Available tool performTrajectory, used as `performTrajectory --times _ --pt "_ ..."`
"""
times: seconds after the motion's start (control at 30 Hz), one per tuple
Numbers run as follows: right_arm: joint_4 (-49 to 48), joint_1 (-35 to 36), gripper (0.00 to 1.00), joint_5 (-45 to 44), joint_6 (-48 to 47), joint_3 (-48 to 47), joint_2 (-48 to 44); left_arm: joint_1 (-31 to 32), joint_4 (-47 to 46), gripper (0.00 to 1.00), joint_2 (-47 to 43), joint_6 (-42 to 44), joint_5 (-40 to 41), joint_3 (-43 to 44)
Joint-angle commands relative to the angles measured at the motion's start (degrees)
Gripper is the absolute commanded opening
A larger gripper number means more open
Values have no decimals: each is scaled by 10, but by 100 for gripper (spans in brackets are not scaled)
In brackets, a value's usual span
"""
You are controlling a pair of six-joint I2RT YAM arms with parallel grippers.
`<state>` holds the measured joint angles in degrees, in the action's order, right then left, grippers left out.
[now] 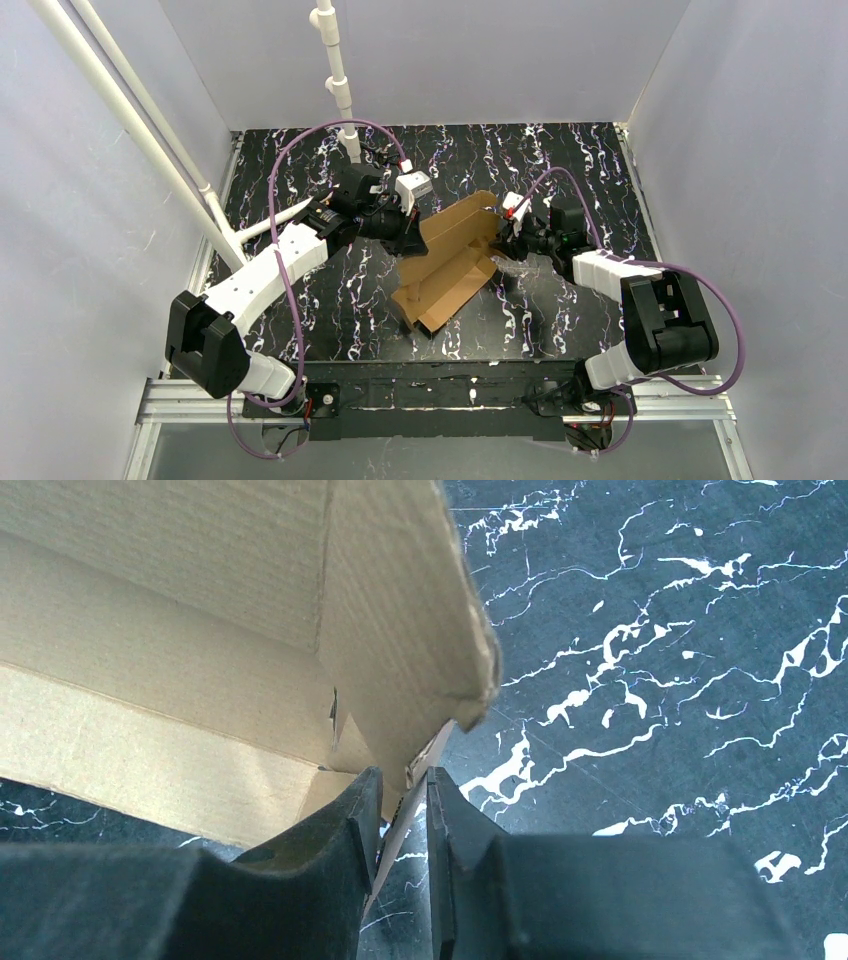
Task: Fold the paper box
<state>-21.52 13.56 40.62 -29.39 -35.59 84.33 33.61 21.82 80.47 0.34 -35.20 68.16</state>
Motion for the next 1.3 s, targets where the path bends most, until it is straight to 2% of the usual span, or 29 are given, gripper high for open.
performTrajectory --times 0.0,0.17,0.37,0.47,0.57,0.67,0.83,0.93,1.03,1.27 --pt "14 2 31 11 21 -33 -18 6 -6 0 -5 -14 -24 -4" --pt "29 2 31 6 35 -49 -20 7 -6 0 -3 -15 -23 -5" --pt "33 3 36 -34 50 -56 -17 7 -5 0 0 -14 -23 -4" --pt "33 3 34 -55 52 -59 -13 7 -5 0 0 -14 -22 -4" --pt "41 3 28 -60 51 -63 -11 7 -4 0 1 -16 -18 -3" --pt "71 3 27 -54 48 -72 -15 7 3 0 0 -16 -6 -1" --pt "163 -5 45 -43 44 -114 -30 7 22 0 0 -12 37 5" --pt "212 -13 52 -32 24 -132 -38 6 22 0 -5 -12 57 3" --pt "260 -18 56 -31 4 -135 -44 5 20 0 -7 -13 61 4" --pt "280 -28 58 -71 5 -141 -26 2 18 0 -7 -10 58 5"
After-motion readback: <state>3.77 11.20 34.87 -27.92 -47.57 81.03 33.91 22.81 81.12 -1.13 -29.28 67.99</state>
